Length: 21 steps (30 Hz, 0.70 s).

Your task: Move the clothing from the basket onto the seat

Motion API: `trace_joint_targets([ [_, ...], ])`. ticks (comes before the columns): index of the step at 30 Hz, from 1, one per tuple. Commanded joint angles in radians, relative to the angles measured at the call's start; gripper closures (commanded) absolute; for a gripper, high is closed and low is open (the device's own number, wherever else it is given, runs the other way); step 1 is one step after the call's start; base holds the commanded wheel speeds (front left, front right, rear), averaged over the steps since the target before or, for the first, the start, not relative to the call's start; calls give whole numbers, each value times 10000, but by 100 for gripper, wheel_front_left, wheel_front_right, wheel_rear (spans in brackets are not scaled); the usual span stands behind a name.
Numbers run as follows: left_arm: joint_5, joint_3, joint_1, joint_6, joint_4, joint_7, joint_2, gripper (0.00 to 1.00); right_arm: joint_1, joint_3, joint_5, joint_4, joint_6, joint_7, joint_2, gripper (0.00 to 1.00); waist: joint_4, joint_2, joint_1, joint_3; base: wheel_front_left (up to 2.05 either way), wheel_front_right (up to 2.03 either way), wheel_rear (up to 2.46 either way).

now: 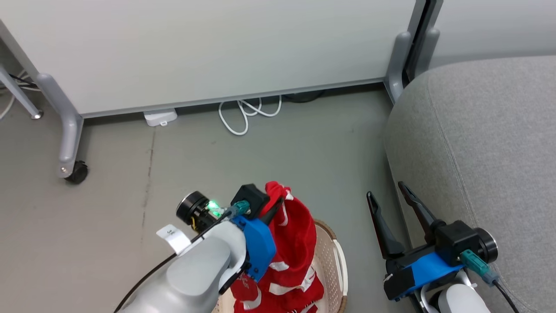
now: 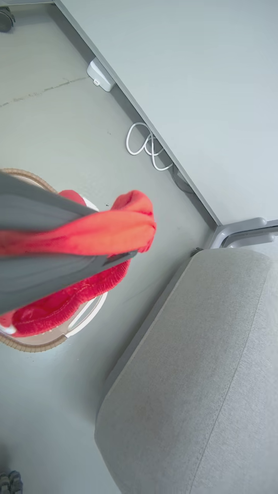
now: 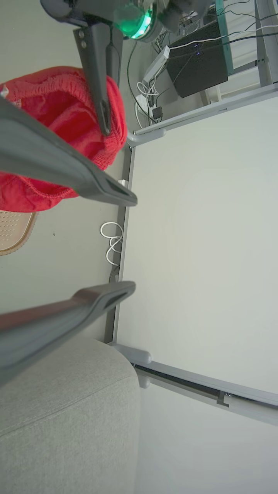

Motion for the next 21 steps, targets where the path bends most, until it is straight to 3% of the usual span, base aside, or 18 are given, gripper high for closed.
trace_joint_targets([
  [1, -157, -37, -251, -2, -188, 38, -13, 100, 156, 14, 83, 6, 1, 35, -32, 0, 139, -1, 2, -213, 0, 0, 0],
  [9, -1112, 250, -877, -3, -1117, 324, -158, 100, 464, 89, 96, -57, 1, 176, -32, 0, 354, -1, 2, -708, 0, 0, 0],
  [21, -1704, 659, -1847, 201, -1819, 681, -403, 100, 838, 322, 94, -206, 1, 420, -32, 0, 452, -1, 2, -1205, 0, 0, 0],
])
